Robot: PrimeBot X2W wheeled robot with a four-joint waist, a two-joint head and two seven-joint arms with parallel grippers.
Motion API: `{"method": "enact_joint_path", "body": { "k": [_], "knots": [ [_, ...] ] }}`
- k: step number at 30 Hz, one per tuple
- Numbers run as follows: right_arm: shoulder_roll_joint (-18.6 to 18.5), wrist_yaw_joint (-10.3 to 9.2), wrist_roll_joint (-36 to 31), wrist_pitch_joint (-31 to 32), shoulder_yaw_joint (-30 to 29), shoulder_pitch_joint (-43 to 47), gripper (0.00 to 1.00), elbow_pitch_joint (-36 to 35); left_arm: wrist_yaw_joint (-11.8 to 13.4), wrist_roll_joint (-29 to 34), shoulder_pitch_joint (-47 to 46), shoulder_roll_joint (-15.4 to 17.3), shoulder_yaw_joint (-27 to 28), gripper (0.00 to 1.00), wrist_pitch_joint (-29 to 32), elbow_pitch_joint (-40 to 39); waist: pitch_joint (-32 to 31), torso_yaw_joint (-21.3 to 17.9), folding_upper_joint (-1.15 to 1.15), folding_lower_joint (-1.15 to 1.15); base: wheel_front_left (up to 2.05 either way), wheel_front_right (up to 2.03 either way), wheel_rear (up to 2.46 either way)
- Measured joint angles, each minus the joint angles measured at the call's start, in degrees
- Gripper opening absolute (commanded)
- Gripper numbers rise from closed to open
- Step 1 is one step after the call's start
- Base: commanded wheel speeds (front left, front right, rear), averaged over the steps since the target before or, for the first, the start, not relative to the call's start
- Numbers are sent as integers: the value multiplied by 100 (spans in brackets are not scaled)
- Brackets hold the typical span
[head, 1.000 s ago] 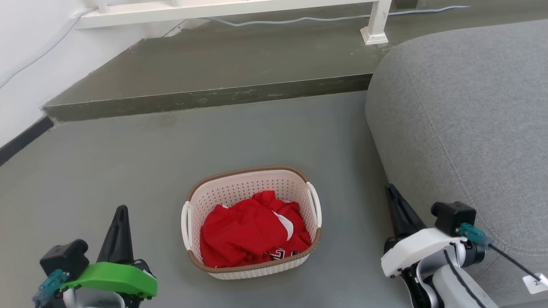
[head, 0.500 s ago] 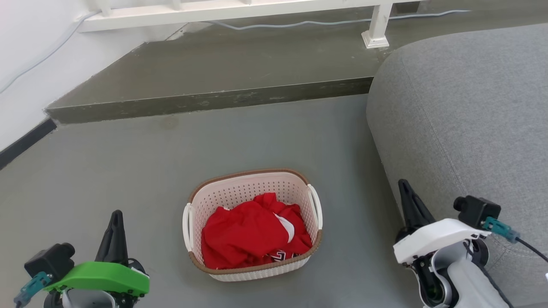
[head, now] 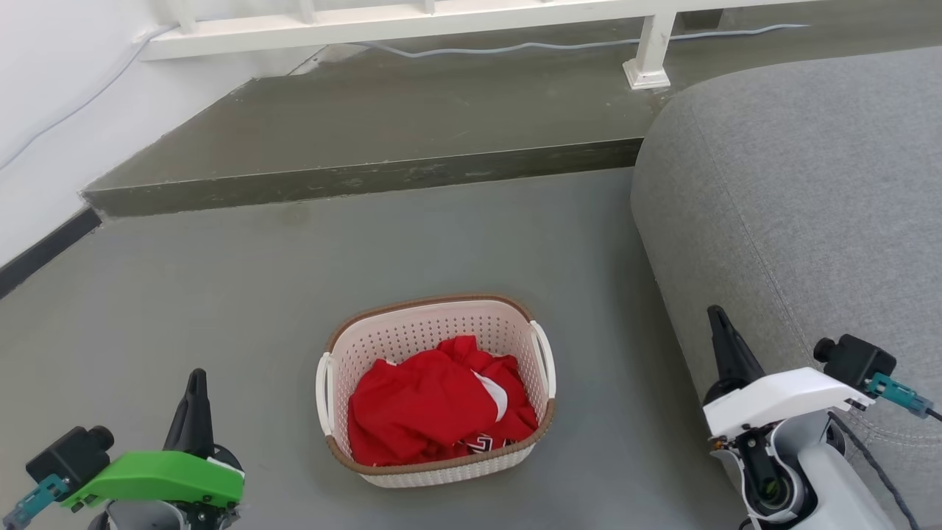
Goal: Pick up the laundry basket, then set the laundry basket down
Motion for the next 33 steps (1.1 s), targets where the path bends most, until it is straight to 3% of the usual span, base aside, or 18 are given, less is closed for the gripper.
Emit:
{"method": "enact_joint_path", "body": {
  "k": [33],
  "knots": [
    [-8,304,2462,606,-815,9,0,-47,-53,-2252,-115,-1,250,0,658,82,-133,38,0,0,0,0,0]
  ]
}}
